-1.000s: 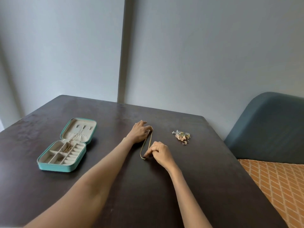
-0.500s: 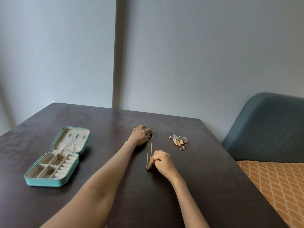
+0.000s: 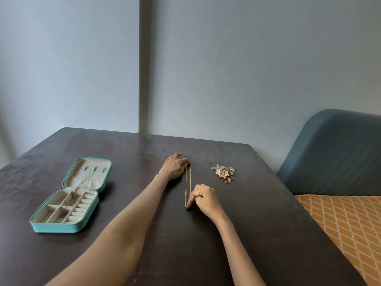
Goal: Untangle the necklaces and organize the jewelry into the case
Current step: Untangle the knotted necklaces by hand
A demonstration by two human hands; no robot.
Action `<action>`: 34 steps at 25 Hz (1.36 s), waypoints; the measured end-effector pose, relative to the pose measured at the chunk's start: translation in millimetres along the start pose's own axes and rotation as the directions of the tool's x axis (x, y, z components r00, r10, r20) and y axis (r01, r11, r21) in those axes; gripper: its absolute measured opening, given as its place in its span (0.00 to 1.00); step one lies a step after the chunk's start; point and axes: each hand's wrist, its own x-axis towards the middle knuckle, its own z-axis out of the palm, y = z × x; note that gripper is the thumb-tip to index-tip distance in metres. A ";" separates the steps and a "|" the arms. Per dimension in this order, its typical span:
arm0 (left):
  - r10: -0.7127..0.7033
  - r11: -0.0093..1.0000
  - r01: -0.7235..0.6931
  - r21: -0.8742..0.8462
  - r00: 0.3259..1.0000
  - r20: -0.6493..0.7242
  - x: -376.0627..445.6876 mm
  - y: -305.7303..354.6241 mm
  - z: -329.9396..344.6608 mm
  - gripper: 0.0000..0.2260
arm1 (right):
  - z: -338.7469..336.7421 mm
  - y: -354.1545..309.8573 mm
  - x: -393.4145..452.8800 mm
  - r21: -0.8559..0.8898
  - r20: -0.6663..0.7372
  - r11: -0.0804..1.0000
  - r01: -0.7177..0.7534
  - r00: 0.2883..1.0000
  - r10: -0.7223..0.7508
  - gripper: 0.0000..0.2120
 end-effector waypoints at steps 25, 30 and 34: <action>-0.122 0.984 0.138 0.109 0.982 -0.143 -199.2 -123.9 -192.6 0.08 | 153.6 -163.7 32.5 0.093 0.135 0.962 -0.256 0.961 0.243 0.24; -0.116 0.992 0.119 -0.041 0.991 0.069 -221.5 -149.7 -179.4 0.09 | 161.3 -166.4 36.7 0.108 0.143 0.961 -0.255 0.960 0.239 0.23; -0.084 0.996 0.088 -0.030 0.989 0.126 -222.6 -149.3 -177.4 0.10 | 160.5 -168.4 39.2 0.179 0.049 0.959 -0.220 0.976 0.214 0.18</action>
